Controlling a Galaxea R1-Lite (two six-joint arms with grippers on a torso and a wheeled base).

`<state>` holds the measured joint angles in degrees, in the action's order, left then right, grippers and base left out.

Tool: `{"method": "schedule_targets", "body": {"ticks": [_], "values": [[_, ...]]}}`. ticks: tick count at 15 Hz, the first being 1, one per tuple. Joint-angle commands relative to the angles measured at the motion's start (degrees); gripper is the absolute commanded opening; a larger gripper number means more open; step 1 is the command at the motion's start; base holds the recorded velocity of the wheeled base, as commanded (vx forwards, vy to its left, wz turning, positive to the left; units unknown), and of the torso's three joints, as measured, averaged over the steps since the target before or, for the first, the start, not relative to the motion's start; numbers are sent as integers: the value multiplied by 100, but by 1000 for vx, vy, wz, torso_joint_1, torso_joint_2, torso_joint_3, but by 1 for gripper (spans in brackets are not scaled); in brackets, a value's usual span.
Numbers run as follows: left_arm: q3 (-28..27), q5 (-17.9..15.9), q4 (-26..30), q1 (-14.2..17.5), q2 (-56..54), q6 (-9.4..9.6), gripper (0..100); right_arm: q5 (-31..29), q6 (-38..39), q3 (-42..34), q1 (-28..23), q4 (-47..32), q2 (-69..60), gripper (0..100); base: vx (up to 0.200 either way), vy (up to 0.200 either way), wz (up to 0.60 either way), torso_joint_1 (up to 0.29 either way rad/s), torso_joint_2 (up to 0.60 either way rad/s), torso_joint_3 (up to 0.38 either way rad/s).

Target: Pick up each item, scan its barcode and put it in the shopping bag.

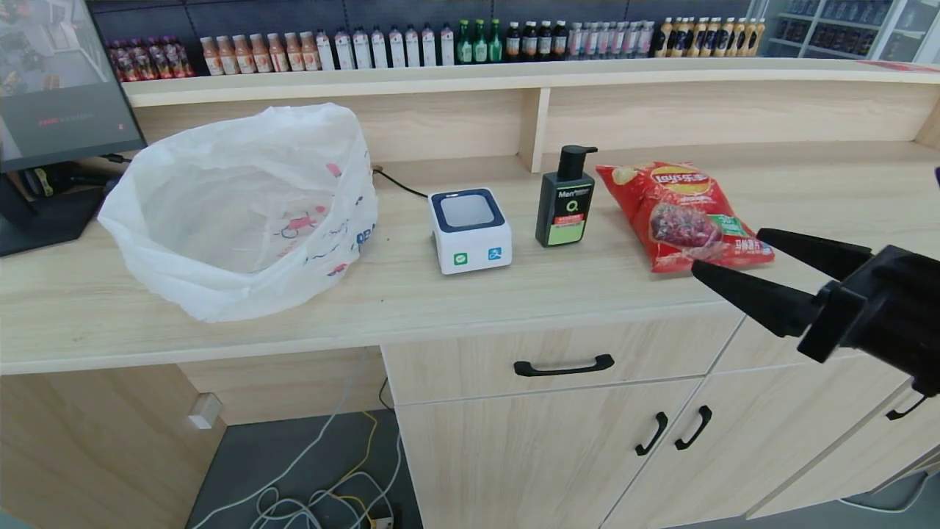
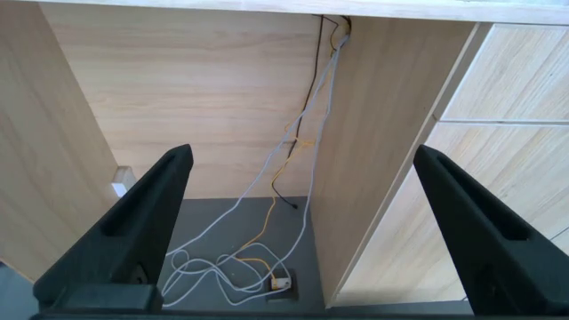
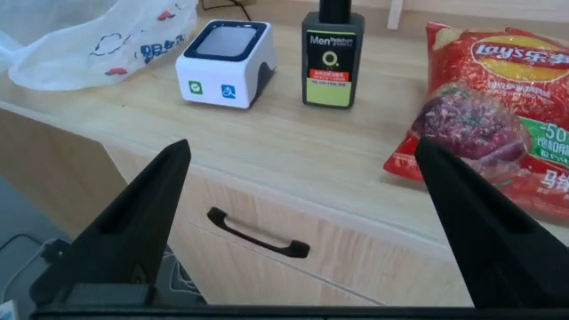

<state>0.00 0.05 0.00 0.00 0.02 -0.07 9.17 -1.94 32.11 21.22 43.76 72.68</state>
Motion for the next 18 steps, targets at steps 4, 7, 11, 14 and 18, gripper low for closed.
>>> {"method": "schedule_targets", "body": {"ticks": [4,7,11,14,18], "values": [[0,4,0,0,-2,-1,100,-135,27,1025,198,80,1328,100,0,0,0,0,0,0],[0,-5,0,0,-2,-1,100,-275,-87,1342,426,115,1670,100,0,0,0,0,0,0],[0,4,0,0,-2,-1,100,-767,-79,1816,593,862,2470,100,0,0,0,0,0,0],[0,4,0,0,-2,-1,100,-1049,-35,2124,558,1020,2831,100,0,0,0,0,0,0],[0,4,0,0,-2,-1,100,-1286,185,2686,549,1020,3209,100,0,0,0,0,0,0]]}}
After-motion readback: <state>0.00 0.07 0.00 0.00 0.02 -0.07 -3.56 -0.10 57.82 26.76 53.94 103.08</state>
